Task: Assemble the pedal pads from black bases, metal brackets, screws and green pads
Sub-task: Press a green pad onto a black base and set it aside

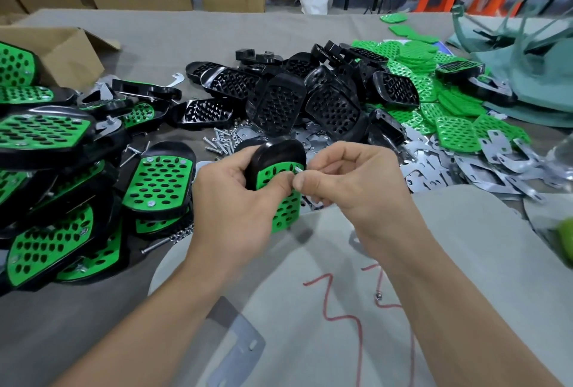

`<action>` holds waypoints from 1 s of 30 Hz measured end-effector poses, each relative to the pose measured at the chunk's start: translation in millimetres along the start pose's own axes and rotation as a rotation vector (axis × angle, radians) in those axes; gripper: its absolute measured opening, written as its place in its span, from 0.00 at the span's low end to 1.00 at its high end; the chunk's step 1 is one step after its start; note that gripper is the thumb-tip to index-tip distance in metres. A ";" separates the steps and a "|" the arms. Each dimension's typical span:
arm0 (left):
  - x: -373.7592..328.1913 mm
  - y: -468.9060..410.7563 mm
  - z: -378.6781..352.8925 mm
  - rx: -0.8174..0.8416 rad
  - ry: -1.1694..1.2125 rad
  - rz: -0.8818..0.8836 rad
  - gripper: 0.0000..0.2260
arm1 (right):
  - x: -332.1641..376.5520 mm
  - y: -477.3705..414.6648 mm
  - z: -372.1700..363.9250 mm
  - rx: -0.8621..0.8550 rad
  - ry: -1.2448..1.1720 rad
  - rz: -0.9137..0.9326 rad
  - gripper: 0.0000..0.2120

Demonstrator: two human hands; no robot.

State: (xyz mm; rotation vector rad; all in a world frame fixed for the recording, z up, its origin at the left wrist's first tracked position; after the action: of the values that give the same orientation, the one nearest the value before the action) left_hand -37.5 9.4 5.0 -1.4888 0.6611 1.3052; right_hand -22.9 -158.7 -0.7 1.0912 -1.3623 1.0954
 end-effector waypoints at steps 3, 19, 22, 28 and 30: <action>-0.6 1.7 -1.9 0.033 0.084 0.049 0.10 | -3.6 -1.5 -1.0 0.043 -0.005 -0.012 0.21; -1.4 0.4 1.0 0.074 0.195 0.073 0.10 | -5.6 11.5 -25.2 0.353 -0.274 -0.111 0.27; -1.6 -3.6 3.0 0.025 0.197 0.084 0.10 | 0.4 9.0 -20.5 0.236 -0.256 -0.051 0.23; 3.9 -8.6 6.6 -0.022 0.167 0.096 0.09 | 26.8 23.2 1.7 -0.262 0.315 0.425 0.07; 2.6 -9.3 7.9 -0.038 0.137 0.073 0.09 | 33.8 28.0 -3.1 -0.271 0.406 0.527 0.06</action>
State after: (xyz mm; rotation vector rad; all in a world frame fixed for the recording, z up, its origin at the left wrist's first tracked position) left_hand -31.7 20.4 6.3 -1.6092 0.7899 1.2852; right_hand -51.9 -152.4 31.8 0.2861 -1.4425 1.3674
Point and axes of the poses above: each hand's wrist, its own y-axis away from the middle knuckle, its own z-axis out of the back of the hand, x = y × z, the point moved 9 cm from there along -y, towards the middle knuckle, and after that the axes turned 12 degrees about -x, right-handed, at the moved point
